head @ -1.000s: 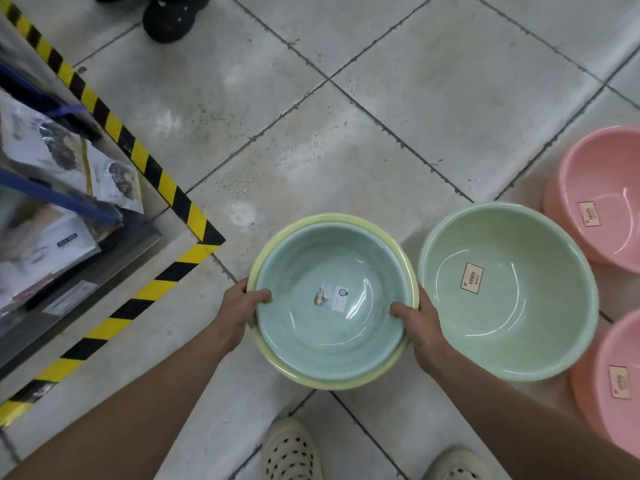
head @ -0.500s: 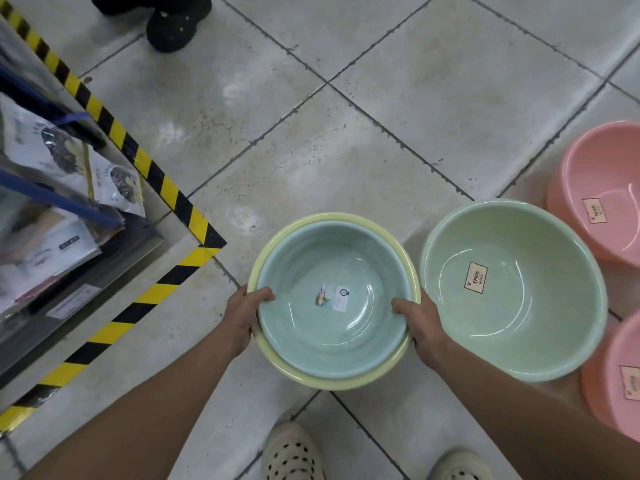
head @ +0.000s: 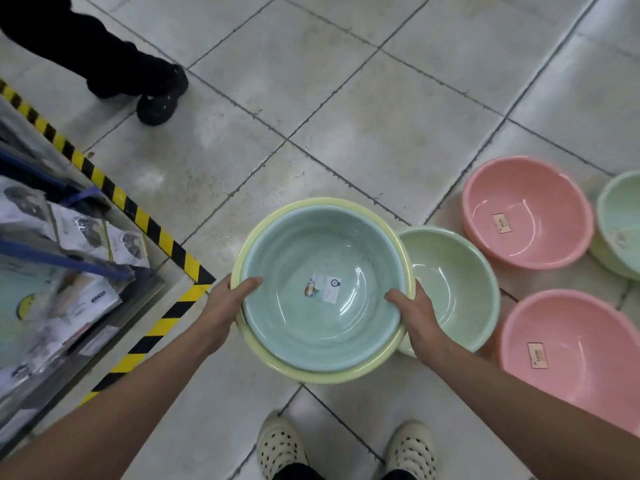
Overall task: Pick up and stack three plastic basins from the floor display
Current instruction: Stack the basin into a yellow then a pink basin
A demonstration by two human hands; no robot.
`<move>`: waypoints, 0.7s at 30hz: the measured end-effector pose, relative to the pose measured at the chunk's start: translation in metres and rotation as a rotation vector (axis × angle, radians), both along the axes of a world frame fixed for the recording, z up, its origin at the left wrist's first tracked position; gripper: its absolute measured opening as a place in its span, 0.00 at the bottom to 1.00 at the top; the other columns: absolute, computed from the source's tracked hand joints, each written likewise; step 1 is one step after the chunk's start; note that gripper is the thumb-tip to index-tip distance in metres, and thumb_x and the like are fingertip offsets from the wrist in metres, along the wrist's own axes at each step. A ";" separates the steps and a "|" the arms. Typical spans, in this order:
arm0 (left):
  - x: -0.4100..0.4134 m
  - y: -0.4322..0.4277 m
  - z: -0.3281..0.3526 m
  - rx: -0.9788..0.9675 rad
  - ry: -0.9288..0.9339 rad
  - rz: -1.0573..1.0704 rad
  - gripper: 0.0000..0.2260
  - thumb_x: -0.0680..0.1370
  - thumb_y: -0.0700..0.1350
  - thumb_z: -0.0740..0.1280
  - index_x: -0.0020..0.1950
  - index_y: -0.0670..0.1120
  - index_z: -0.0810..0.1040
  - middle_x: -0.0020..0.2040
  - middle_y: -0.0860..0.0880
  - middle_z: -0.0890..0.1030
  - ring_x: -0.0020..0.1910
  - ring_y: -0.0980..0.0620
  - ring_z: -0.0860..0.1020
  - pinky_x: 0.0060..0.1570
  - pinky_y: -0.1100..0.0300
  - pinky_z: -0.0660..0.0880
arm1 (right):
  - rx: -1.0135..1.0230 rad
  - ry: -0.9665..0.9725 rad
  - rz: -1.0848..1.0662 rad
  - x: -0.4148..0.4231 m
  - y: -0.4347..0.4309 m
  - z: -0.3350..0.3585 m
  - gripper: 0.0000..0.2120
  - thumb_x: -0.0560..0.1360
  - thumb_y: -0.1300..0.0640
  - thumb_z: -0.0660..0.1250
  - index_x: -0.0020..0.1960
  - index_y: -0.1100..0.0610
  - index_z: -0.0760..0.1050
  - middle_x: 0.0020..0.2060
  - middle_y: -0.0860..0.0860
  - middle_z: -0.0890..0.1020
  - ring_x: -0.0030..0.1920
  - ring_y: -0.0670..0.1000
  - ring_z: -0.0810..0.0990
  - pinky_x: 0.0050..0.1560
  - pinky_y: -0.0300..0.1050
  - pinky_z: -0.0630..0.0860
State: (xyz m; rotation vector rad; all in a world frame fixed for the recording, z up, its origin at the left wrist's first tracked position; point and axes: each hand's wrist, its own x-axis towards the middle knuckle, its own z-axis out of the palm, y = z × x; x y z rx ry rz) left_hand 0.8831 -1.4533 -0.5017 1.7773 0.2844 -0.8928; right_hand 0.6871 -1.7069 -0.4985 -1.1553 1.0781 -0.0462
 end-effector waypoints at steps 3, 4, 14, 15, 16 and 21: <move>-0.009 -0.041 0.050 -0.015 -0.024 -0.076 0.15 0.77 0.47 0.72 0.62 0.45 0.80 0.54 0.45 0.87 0.52 0.42 0.85 0.56 0.41 0.81 | -0.021 -0.001 -0.061 -0.024 -0.029 0.044 0.19 0.73 0.62 0.69 0.61 0.50 0.75 0.51 0.53 0.84 0.50 0.53 0.84 0.43 0.43 0.80; -0.014 -0.056 0.066 -0.021 -0.029 -0.102 0.14 0.77 0.47 0.72 0.62 0.45 0.80 0.54 0.44 0.87 0.52 0.41 0.85 0.56 0.41 0.81 | -0.033 -0.005 -0.087 -0.034 -0.040 0.060 0.17 0.74 0.64 0.68 0.60 0.49 0.75 0.50 0.53 0.84 0.48 0.52 0.84 0.42 0.43 0.79; -0.109 -0.236 0.186 -0.082 -0.014 -0.448 0.13 0.76 0.46 0.73 0.59 0.44 0.80 0.52 0.43 0.86 0.50 0.41 0.85 0.46 0.49 0.81 | -0.073 -0.014 -0.464 -0.185 -0.131 0.191 0.20 0.64 0.57 0.68 0.55 0.45 0.77 0.48 0.51 0.85 0.46 0.53 0.84 0.38 0.42 0.80; -0.123 -0.255 0.193 -0.080 -0.009 -0.491 0.13 0.76 0.46 0.73 0.58 0.44 0.80 0.52 0.43 0.86 0.50 0.42 0.85 0.45 0.50 0.81 | -0.078 -0.018 -0.506 -0.207 -0.136 0.201 0.20 0.65 0.57 0.68 0.56 0.45 0.77 0.48 0.51 0.85 0.46 0.52 0.84 0.36 0.40 0.79; -0.140 -0.272 0.201 -0.079 -0.010 -0.536 0.13 0.75 0.46 0.74 0.58 0.44 0.81 0.52 0.43 0.87 0.50 0.42 0.85 0.46 0.49 0.81 | -0.083 -0.011 -0.547 -0.230 -0.141 0.210 0.20 0.67 0.58 0.69 0.57 0.45 0.77 0.48 0.50 0.85 0.47 0.51 0.84 0.37 0.40 0.79; -0.236 -0.352 0.231 -0.116 0.001 -0.779 0.18 0.69 0.50 0.74 0.57 0.46 0.82 0.50 0.45 0.88 0.48 0.43 0.86 0.50 0.46 0.82 | -0.135 0.025 -0.787 -0.345 -0.148 0.246 0.21 0.69 0.60 0.70 0.60 0.44 0.77 0.51 0.49 0.86 0.51 0.50 0.84 0.47 0.46 0.80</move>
